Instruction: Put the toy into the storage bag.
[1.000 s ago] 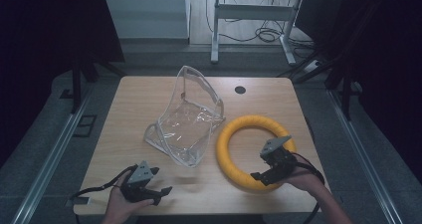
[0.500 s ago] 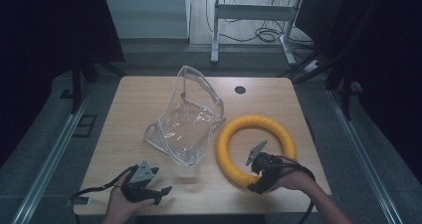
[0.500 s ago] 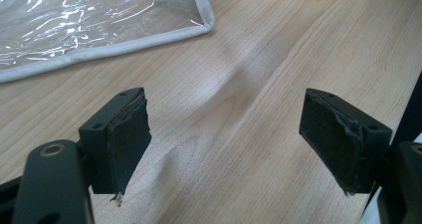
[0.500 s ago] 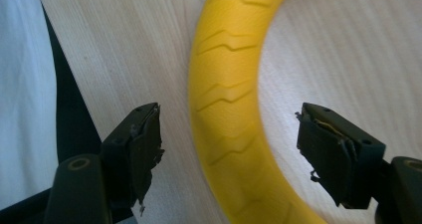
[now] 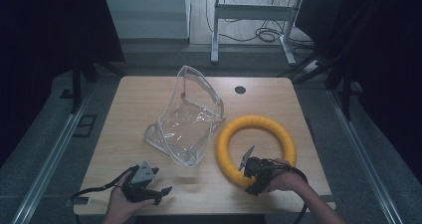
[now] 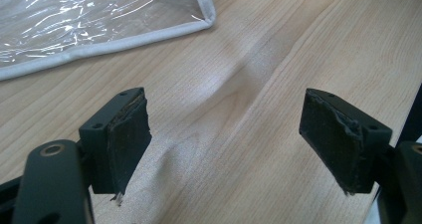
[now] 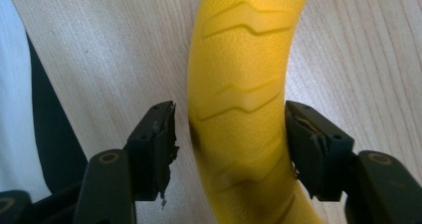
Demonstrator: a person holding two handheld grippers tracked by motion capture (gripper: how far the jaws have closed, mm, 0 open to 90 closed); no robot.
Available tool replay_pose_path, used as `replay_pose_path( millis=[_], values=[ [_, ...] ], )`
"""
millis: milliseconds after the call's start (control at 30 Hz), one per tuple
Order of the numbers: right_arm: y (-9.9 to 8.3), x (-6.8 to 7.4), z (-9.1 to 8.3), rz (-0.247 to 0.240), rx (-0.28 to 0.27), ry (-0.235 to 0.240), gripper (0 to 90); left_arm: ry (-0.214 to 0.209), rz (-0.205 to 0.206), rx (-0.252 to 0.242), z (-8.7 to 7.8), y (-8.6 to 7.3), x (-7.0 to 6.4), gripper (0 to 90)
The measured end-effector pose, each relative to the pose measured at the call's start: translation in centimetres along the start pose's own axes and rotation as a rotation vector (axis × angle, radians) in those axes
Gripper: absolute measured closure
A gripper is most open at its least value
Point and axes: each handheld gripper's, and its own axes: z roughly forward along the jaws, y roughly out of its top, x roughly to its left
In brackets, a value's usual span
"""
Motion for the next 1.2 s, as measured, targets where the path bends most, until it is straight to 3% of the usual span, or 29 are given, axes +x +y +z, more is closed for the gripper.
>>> replay_pose_path(
  millis=[200,533,767,800,867,900,933,1067,1100,1133,1200],
  values=[
    [0.7,-0.2,0.9,-0.035,0.055,0.008,43.7,0.0,0.002,-0.001,-0.1,0.0,0.0,19.7],
    [1.4,-0.2,1.0,-0.09,0.094,-0.003,50.3,-0.004,0.013,0.006,0.0,-0.1,-0.1,19.7],
    [0.8,-0.8,0.0,-0.068,0.007,0.04,50.6,-0.001,0.013,0.001,-0.1,-0.1,-0.1,19.8],
    [0.6,-1.0,-1.0,-0.053,-0.038,0.051,50.6,0.0,0.014,0.001,-0.1,-0.1,-0.1,19.8],
    [0.5,-1.2,-1.5,-0.045,-0.061,0.062,50.6,0.001,0.014,0.0,-0.1,-0.1,0.0,19.8],
    [0.2,-1.5,-2.4,-0.026,-0.109,0.081,50.6,0.002,0.014,-0.002,-0.1,-0.1,0.0,19.7],
    [0.2,-1.5,-2.4,-0.026,-0.109,0.081,50.6,0.002,0.013,-0.002,-0.2,-0.1,0.0,19.7],
    [-0.7,-2.0,-4.1,0.008,-0.221,0.103,50.9,0.006,0.014,-0.007,-0.4,-0.1,0.0,19.8],
    [-0.7,-2.0,-4.1,0.008,-0.221,0.103,50.9,0.007,0.015,-0.007,-0.4,-0.1,0.0,19.8],
    [-1.2,-2.2,-4.8,0.016,-0.275,0.112,51.0,0.007,0.013,-0.006,-0.3,-0.1,0.1,19.9],
    [-1.5,-2.3,-5.1,0.023,-0.291,0.114,51.0,0.004,0.012,-0.007,-0.3,0.0,0.1,19.8]
  ],
)
